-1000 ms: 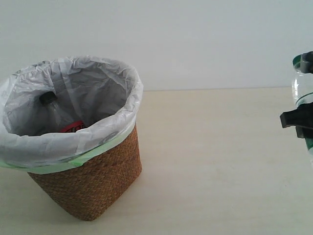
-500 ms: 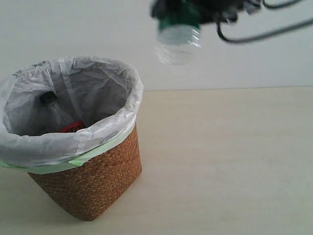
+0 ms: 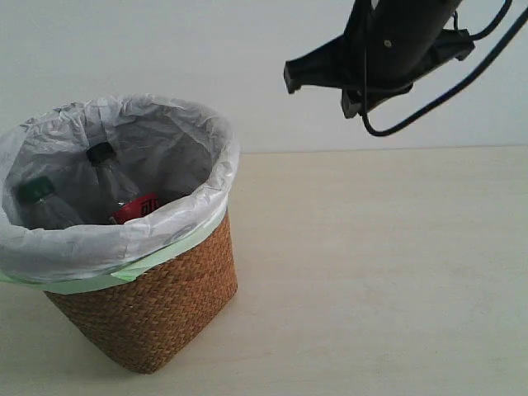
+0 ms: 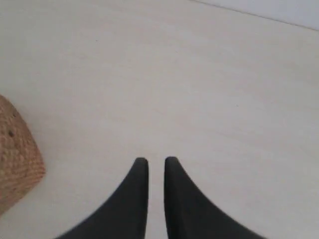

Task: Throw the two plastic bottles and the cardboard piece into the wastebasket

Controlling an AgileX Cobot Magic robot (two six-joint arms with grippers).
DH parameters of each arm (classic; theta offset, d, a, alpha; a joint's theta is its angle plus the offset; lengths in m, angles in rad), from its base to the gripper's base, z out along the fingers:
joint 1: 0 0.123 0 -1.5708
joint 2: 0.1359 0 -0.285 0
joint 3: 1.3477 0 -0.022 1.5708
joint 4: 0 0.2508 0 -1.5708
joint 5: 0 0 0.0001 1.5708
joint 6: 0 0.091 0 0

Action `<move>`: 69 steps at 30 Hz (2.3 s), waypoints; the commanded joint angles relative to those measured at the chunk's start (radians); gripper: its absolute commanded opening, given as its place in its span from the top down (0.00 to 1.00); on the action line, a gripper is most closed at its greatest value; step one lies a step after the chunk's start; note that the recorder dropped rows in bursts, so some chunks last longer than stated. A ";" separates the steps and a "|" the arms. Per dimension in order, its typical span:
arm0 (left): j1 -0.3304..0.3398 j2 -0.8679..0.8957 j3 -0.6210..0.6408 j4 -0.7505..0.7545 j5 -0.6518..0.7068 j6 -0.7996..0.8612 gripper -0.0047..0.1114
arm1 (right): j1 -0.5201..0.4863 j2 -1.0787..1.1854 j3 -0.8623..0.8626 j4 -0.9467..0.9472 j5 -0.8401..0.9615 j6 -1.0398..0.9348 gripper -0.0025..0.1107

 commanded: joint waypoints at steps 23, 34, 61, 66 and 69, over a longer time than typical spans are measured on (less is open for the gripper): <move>0.001 -0.003 0.004 0.003 -0.003 -0.005 0.93 | -0.005 -0.794 1.078 -0.015 -0.671 0.220 0.94; 0.001 -0.003 0.004 0.003 -0.003 -0.005 0.93 | -0.005 -0.844 1.078 -0.015 -0.602 0.220 0.94; 0.001 -0.003 0.004 0.003 -0.003 -0.005 0.93 | -0.277 -1.410 1.290 0.100 -0.714 0.051 0.94; 0.001 -0.003 0.004 0.003 -0.003 -0.005 0.93 | -0.327 -1.563 1.405 0.118 -0.782 0.063 0.94; 0.001 -0.003 0.004 0.003 -0.003 -0.005 0.93 | -0.340 -1.601 1.465 0.147 -0.834 0.063 0.94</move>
